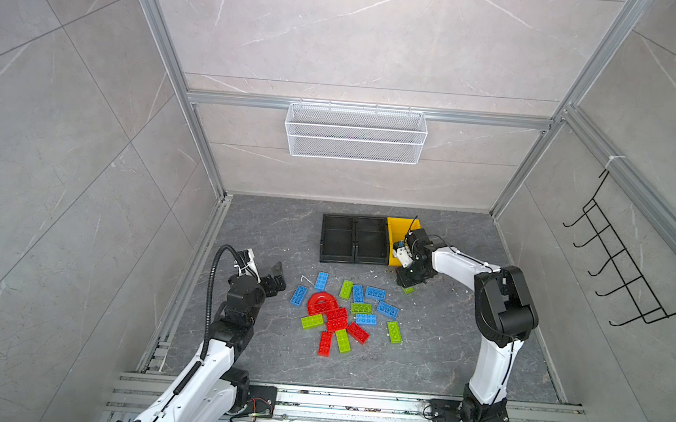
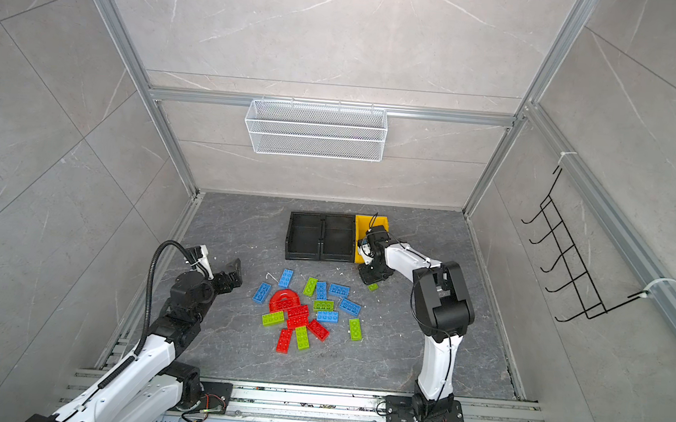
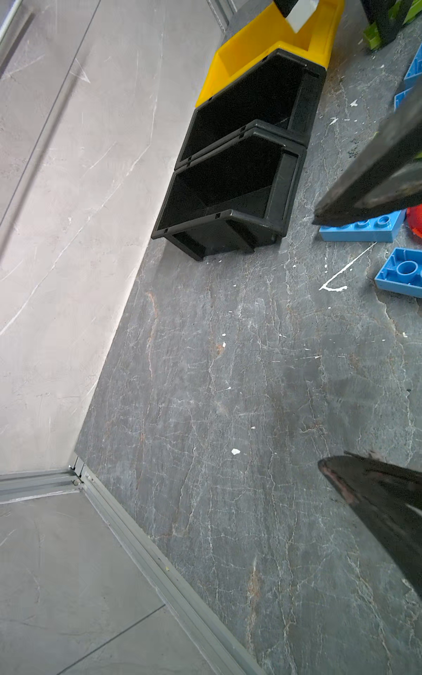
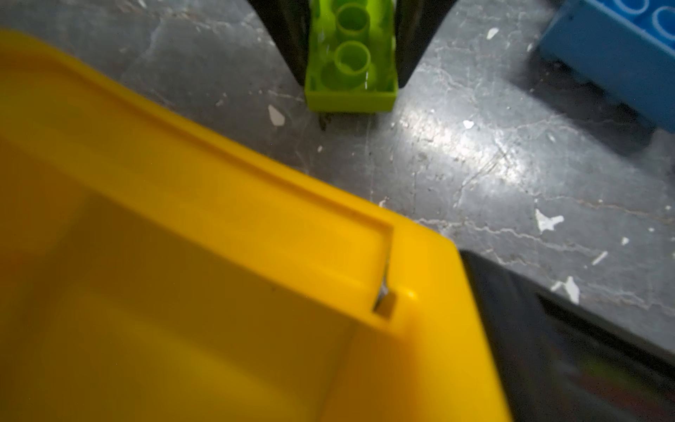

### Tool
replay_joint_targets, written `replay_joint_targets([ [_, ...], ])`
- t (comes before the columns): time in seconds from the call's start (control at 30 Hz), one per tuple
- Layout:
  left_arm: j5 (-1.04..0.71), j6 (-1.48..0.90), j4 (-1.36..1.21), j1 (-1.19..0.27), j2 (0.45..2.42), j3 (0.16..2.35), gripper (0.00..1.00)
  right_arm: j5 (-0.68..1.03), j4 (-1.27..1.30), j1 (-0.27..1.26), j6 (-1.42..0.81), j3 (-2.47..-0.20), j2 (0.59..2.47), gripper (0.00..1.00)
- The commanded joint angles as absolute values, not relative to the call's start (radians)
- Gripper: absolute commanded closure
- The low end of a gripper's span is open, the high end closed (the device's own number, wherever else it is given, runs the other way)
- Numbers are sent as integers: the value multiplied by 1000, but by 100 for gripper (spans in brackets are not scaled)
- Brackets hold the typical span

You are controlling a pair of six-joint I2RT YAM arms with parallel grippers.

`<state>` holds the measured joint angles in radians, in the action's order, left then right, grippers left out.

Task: Sort the legos into containers by color
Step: 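Grasp the lime-green brick and lift it over the yellow bin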

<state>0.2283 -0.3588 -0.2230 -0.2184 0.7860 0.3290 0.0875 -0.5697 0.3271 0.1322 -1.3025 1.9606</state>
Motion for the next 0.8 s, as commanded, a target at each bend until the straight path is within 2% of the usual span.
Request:
replay_joint_targets([
  [0.0,259,-347,-234,-220,773,365,0,114,-535,340,82,-1236,1911,67],
  [0.37,242,-347,-242,-221,776,364,0,191,-477,322,-17,-1201,1758,81],
  [0.57,234,-345,-246,-220,781,364,0,249,-479,281,-74,-1270,1717,82],
  [0.77,212,-352,-262,-221,802,362,0,190,-445,252,-110,-1432,1823,81],
])
